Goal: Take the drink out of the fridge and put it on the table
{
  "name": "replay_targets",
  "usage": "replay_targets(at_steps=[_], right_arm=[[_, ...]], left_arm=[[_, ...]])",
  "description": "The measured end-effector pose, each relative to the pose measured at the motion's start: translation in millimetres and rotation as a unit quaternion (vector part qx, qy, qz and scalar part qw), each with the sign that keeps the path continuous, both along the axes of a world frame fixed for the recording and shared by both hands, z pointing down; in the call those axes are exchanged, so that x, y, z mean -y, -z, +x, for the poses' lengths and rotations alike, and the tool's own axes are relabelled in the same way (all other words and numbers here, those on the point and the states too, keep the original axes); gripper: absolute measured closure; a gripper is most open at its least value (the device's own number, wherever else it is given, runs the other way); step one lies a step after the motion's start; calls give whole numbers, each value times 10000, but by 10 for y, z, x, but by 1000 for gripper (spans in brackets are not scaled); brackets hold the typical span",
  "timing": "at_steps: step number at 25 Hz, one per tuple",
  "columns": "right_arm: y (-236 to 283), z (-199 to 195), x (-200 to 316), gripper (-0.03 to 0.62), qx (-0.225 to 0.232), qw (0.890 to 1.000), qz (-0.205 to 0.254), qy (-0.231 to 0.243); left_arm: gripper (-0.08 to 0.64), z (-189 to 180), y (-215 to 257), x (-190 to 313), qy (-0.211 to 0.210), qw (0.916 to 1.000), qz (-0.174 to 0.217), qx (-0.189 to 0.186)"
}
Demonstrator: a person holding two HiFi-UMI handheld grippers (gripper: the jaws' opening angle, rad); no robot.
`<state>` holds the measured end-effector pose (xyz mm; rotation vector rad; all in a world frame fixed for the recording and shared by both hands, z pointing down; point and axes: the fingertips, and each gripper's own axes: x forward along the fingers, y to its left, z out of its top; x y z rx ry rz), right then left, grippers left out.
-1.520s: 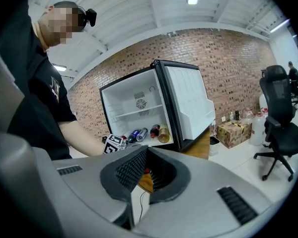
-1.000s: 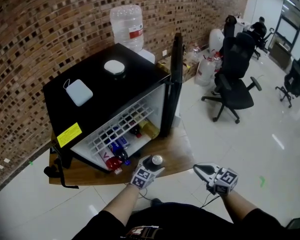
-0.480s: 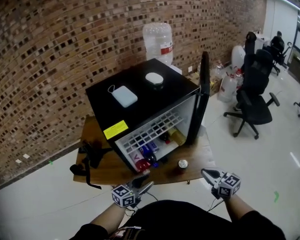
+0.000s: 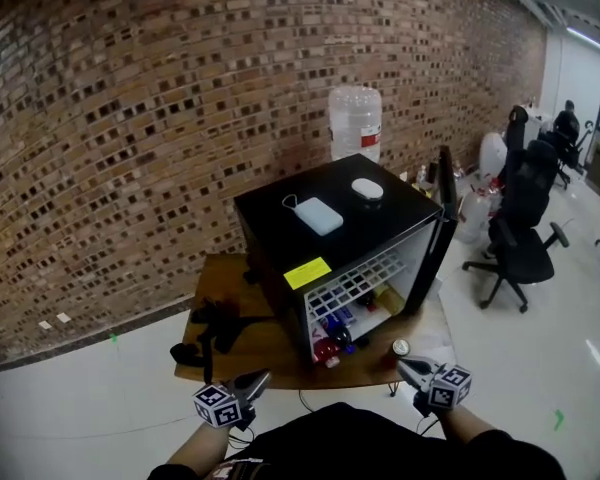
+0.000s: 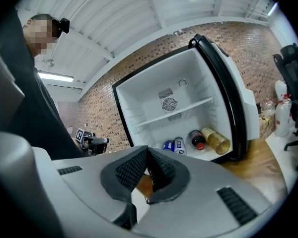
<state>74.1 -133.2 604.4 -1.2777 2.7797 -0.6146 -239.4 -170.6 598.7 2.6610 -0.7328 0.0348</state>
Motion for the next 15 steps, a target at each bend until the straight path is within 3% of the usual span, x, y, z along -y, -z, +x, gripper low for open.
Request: replay_targets(at_steps=[4,15], right_arm=[[122,-257,52,592,49,9999,-15,98],[173,-370,117,592,-688,9967,115,411]], left_arm=[[558,-161,-57,-27,-104,9999,90,51],[558,-10,-11,10,-308,9991,181,-222]])
